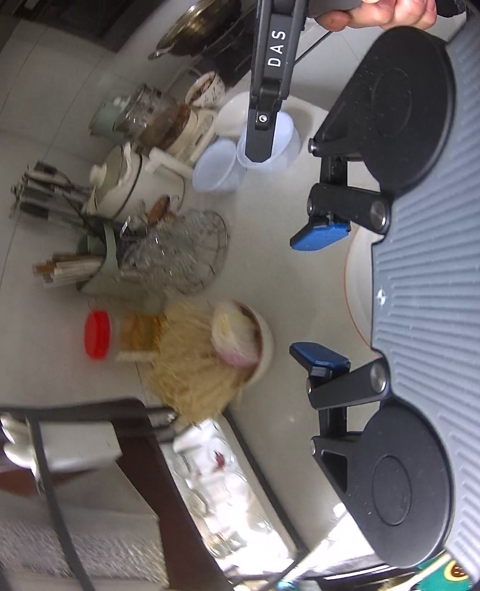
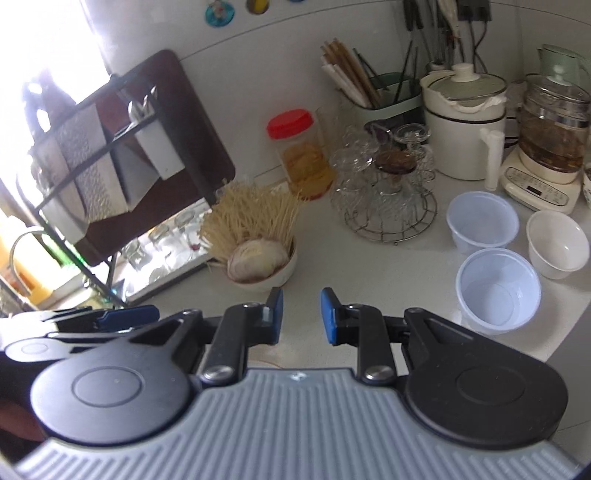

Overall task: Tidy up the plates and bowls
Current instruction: 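Move the left gripper to the rim of a translucent plastic bowl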

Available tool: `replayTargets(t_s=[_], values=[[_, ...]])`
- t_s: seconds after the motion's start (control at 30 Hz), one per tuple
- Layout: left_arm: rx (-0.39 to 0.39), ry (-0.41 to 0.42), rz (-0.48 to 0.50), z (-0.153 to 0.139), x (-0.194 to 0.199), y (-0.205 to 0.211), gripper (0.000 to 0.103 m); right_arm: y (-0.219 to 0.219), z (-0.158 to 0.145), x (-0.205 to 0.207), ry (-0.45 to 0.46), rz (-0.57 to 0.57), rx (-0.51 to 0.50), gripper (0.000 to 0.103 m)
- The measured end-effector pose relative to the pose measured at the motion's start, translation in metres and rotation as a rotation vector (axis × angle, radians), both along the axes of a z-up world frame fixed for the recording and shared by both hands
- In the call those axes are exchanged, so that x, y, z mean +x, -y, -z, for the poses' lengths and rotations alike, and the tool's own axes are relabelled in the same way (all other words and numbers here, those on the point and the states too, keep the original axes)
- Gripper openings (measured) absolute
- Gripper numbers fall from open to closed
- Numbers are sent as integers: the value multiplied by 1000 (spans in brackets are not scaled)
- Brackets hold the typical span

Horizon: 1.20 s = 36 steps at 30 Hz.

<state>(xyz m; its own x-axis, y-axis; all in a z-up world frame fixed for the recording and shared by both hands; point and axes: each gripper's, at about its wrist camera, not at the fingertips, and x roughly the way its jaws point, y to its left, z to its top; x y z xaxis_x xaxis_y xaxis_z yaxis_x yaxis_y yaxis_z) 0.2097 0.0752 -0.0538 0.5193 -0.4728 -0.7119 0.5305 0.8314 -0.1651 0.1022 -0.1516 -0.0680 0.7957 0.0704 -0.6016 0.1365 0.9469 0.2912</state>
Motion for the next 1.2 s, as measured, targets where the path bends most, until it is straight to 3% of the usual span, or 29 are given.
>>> replayTargets(t_s=[0.23,0.43,0.77,1.2], values=[[1,4,47,-4,-5,25,61,19,-4,-11,-4,54,-11,27],[10,-6,20,2,-10,59,61,50,-1,-6,-7,27,-14,27],[47,-45,-47,14,-16,139,61,124,9,11,-47,-72,-11,27],[100,-124,-73,45,-5,225,61,218,43,5,-134,-94,15,27]])
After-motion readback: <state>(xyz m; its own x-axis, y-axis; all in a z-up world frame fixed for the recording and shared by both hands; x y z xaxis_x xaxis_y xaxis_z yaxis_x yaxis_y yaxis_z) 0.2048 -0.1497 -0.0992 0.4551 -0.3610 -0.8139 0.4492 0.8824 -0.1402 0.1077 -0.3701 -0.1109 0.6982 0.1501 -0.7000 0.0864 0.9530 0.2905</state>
